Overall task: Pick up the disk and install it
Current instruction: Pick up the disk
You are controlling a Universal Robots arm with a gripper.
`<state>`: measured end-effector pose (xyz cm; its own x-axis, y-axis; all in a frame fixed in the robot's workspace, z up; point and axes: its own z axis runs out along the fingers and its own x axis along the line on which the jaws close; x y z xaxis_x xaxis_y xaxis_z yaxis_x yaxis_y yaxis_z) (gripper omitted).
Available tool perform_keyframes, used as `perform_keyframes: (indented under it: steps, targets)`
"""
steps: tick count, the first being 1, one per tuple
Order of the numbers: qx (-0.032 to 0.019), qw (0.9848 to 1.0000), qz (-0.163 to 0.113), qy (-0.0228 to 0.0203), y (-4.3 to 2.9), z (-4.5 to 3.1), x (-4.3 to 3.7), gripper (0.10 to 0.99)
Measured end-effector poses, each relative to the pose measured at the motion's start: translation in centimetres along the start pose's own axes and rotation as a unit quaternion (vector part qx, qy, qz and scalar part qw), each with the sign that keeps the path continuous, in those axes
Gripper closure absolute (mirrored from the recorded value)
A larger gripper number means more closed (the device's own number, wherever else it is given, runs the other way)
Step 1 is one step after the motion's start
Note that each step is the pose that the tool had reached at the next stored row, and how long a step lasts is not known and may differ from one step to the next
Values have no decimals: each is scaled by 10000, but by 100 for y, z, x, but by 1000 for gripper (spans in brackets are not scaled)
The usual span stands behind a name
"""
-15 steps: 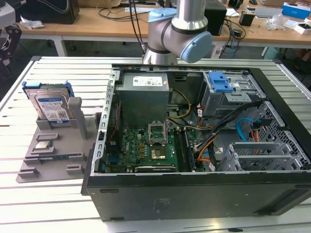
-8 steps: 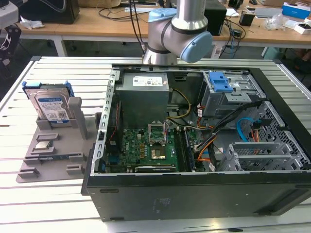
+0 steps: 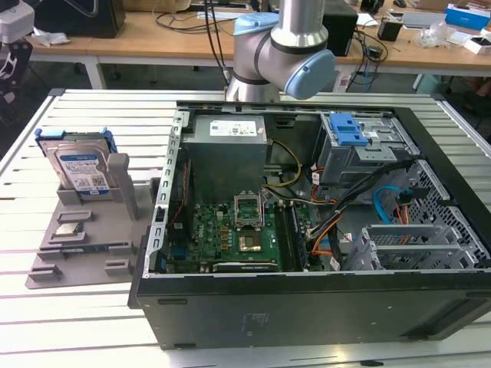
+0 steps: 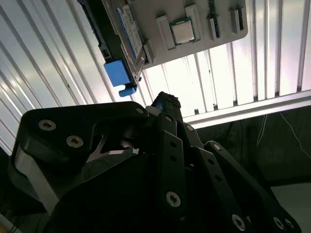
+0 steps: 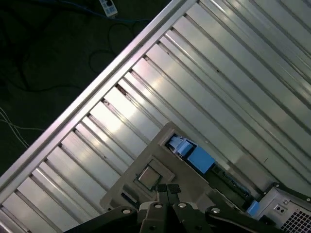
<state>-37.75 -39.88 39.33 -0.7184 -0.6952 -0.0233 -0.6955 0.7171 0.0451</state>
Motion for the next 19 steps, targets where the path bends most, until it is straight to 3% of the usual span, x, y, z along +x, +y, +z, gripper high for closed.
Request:
perform_keyframes:
  steps: [8,12,19]
  targets:
    - [-11,9989,-461,21,0,0,0,984]
    - [-18,9970,-772,34,0,1,0,984]
    - [-25,9942,-1076,49,0,0,0,984]
